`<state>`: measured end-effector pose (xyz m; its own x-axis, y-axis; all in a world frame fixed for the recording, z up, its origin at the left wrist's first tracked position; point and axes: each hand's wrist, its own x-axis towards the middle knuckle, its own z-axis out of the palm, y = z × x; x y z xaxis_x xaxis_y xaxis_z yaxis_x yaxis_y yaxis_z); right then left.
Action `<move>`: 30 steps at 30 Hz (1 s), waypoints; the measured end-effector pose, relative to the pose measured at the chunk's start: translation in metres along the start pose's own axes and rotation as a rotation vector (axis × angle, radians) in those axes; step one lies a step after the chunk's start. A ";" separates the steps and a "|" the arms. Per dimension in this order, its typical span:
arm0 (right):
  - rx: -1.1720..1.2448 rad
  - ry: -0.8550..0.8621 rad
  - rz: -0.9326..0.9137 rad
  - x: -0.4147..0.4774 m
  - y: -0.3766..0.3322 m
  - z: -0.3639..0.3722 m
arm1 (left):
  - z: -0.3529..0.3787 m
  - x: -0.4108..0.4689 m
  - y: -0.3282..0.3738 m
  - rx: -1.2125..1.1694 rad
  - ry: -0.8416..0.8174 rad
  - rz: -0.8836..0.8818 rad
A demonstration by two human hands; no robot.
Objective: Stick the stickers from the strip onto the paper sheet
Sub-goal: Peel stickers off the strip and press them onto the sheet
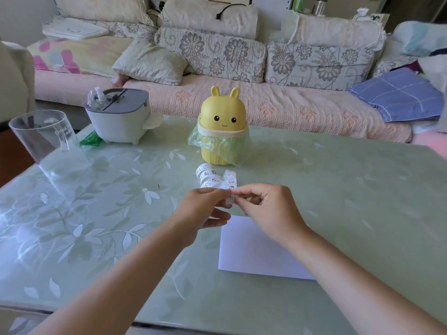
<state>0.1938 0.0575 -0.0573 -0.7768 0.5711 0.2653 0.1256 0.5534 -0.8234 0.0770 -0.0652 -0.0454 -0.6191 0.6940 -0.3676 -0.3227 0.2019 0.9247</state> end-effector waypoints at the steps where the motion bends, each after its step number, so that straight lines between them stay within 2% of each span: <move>1: -0.018 0.014 -0.015 -0.001 0.000 0.001 | 0.000 0.001 0.001 -0.003 0.005 0.008; 7: -0.144 0.109 -0.115 -0.006 0.003 0.005 | 0.005 0.004 0.001 0.051 0.037 0.053; 17: -0.253 0.174 -0.141 -0.009 0.020 0.006 | 0.019 0.021 -0.005 0.151 0.057 0.051; 22: -0.289 0.162 -0.155 0.000 0.026 0.005 | 0.022 0.029 -0.007 0.140 0.076 0.013; 26: -0.196 0.106 -0.107 0.004 0.024 0.005 | 0.015 0.036 -0.012 0.134 0.119 0.011; 28: -0.103 0.062 -0.020 0.005 0.026 0.003 | 0.007 0.041 -0.017 0.268 0.188 0.074; 30: -0.023 0.024 0.070 0.004 0.030 -0.002 | -0.003 0.046 -0.022 0.580 0.277 0.159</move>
<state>0.1953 0.0771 -0.0798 -0.7510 0.6228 0.2196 0.1933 0.5254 -0.8286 0.0537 -0.0397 -0.0830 -0.8135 0.5583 -0.1626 0.1776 0.5047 0.8448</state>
